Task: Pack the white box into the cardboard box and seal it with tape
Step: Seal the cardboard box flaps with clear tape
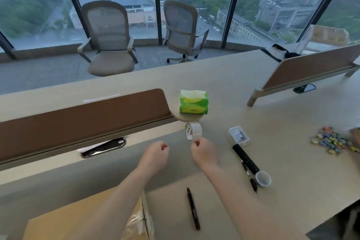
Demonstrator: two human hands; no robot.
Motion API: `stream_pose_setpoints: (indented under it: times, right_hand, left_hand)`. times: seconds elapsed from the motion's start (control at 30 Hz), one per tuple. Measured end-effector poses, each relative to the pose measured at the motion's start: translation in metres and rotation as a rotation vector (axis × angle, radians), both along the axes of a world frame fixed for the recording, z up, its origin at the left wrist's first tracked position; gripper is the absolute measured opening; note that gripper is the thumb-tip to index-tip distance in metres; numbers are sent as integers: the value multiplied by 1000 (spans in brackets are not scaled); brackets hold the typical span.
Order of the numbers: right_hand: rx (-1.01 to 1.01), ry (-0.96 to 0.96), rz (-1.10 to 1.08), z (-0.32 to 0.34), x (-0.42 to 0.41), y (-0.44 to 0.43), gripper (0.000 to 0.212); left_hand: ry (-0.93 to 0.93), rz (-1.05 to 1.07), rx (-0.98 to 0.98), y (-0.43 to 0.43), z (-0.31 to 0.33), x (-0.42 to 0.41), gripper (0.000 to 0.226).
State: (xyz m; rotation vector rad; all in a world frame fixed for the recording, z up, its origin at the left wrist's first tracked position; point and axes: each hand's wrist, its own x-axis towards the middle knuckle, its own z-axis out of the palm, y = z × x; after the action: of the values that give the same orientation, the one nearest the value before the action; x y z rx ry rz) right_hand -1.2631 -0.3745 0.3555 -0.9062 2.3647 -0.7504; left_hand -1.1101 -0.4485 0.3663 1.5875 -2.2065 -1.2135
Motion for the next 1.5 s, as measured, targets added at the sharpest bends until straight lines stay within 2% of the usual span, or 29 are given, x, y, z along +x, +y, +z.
stream_pose_setpoints:
  times: [0.13, 0.3, 0.47, 0.63, 0.77, 0.87, 1.0, 1.23, 1.33, 1.4, 1.5]
  right_hand:
    - [-1, -38, -116, -9, -55, -28, 21]
    - [19, -190, -181, -21, -93, -70, 17]
    - [58, -341, -191, -29, -104, -100, 31]
    - [75, -478, -207, -38, -110, -114, 27]
    - [32, -576, -260, -49, -110, -120, 10]
    - [11, -655, -314, -55, -111, -123, 6]
    - [16, -660, -378, -49, -112, -130, 13]
    - [53, -611, -402, -47, -114, -137, 11]
    - [78, -533, -376, -52, -114, -137, 18]
    - [79, -492, -347, -53, -114, -138, 14]
    - [64, -473, -314, -55, -116, -139, 10]
  left_hand:
    - [-13, 23, -13, -25, -3, -43, 12]
    - [-19, 87, 18, -51, -8, -78, 15]
    - [-46, 96, 28, -67, -11, -99, 18]
    - [-59, 116, 59, -75, -20, -113, 18]
    - [-74, 127, 72, -80, -32, -119, 14]
    - [-86, 119, 79, -82, -39, -120, 13]
    - [-96, 101, 96, -84, -44, -122, 18]
    - [-90, 93, 122, -90, -44, -141, 21]
    - [-25, 121, 203, -94, -46, -156, 30]
    - [24, 177, 274, -93, -50, -166, 35]
    - [127, 323, 401, -91, -54, -175, 28]
